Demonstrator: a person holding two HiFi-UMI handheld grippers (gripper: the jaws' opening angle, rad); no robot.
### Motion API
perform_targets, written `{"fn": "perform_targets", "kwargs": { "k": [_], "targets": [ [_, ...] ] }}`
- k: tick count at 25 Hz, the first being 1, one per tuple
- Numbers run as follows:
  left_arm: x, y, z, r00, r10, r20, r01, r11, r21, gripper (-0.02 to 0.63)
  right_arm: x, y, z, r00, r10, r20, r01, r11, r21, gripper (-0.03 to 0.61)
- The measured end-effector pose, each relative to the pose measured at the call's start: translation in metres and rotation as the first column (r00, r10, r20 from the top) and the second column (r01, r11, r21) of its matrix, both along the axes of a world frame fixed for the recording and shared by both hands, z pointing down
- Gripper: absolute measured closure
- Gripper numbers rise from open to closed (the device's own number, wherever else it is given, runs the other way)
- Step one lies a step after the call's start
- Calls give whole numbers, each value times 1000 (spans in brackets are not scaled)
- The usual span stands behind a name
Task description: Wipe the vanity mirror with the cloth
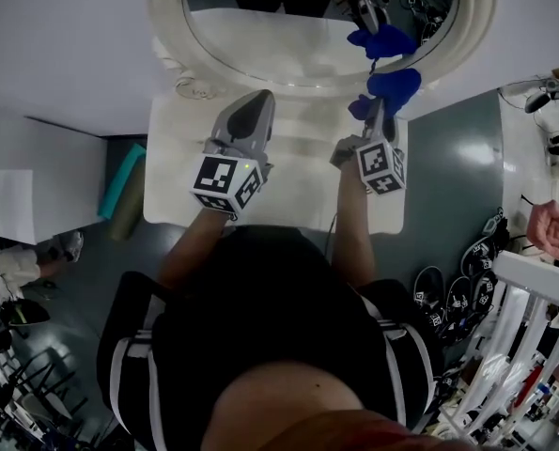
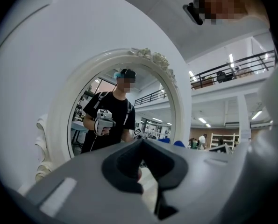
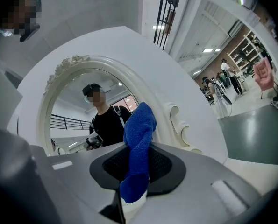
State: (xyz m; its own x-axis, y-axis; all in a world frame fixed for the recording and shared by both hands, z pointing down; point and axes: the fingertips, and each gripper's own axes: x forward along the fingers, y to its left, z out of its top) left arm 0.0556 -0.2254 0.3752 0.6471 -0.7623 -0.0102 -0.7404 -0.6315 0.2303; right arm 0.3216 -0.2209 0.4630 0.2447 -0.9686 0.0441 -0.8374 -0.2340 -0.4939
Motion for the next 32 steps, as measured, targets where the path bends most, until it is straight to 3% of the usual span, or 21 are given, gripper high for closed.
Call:
{"fn": "perform_targets", "kwargs": {
  "k": [21, 32],
  "targets": [
    [35, -62, -13, 1000, 31, -7, -31, 999, -8, 604, 26, -69, -25, 999, -7, -37, 8, 1000, 25, 502],
    [20, -67, -18, 999, 26, -25, -26, 1000, 12, 604, 21, -70, -56, 997, -2, -71, 9, 996, 93, 502]
  ]
}}
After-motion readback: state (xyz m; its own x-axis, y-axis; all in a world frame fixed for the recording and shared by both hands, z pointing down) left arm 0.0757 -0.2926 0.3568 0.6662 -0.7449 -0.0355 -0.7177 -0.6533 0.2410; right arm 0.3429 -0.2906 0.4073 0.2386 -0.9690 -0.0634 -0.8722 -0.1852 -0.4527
